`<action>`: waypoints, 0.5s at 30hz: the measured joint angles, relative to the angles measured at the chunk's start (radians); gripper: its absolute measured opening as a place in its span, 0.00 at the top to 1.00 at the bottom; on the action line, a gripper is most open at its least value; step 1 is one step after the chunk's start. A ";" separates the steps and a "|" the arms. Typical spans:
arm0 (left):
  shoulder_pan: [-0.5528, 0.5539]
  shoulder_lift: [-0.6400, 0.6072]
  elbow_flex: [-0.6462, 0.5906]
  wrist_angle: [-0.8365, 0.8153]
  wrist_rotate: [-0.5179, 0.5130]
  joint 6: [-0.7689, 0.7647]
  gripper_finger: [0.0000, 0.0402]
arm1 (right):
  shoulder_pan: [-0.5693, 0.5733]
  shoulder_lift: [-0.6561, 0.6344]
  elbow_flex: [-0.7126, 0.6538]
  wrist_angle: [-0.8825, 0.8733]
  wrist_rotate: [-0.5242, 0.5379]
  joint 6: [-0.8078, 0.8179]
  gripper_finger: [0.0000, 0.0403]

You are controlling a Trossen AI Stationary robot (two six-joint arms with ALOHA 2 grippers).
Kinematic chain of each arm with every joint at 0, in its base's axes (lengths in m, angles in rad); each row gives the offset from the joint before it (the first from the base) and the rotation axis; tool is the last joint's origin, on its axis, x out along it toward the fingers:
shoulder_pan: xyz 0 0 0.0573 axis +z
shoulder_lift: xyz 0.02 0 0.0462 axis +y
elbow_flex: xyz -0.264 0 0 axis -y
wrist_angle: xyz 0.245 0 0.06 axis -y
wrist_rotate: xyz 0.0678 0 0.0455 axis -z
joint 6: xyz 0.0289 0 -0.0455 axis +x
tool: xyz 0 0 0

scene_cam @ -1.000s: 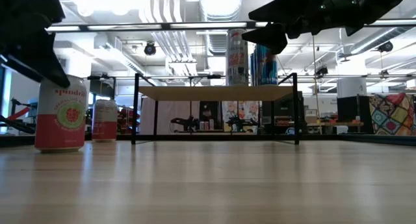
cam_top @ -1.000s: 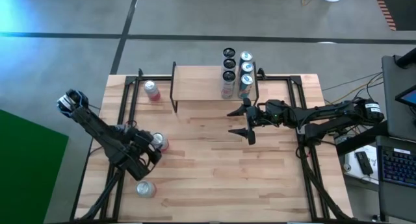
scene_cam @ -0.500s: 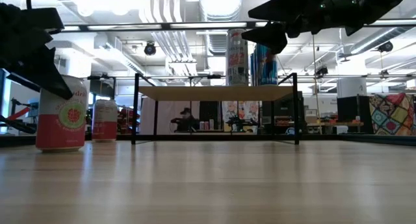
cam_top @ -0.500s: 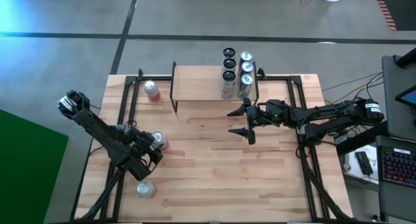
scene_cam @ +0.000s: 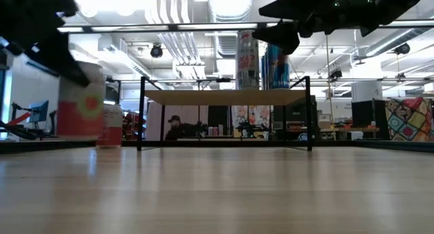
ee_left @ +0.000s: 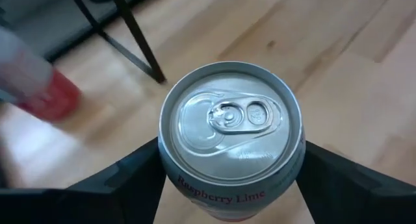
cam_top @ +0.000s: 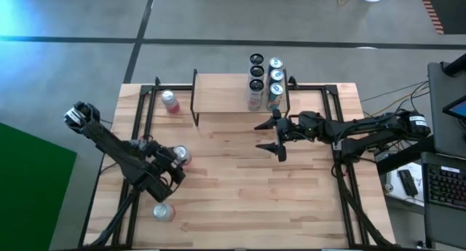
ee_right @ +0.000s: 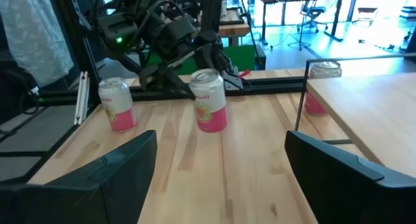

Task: Place canned beverage on shelf
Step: Put the middle pink white soda can on the shelf

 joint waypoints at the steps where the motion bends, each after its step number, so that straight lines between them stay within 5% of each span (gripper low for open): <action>1: 0.017 0.000 0.019 -0.019 -0.004 0.031 0.29 | 0.000 -0.002 0.000 0.004 0.000 0.000 0.19; 15: 0.349 -0.143 0.267 0.085 -0.036 0.721 0.29 | 0.000 -0.022 0.000 0.005 0.000 -0.005 0.19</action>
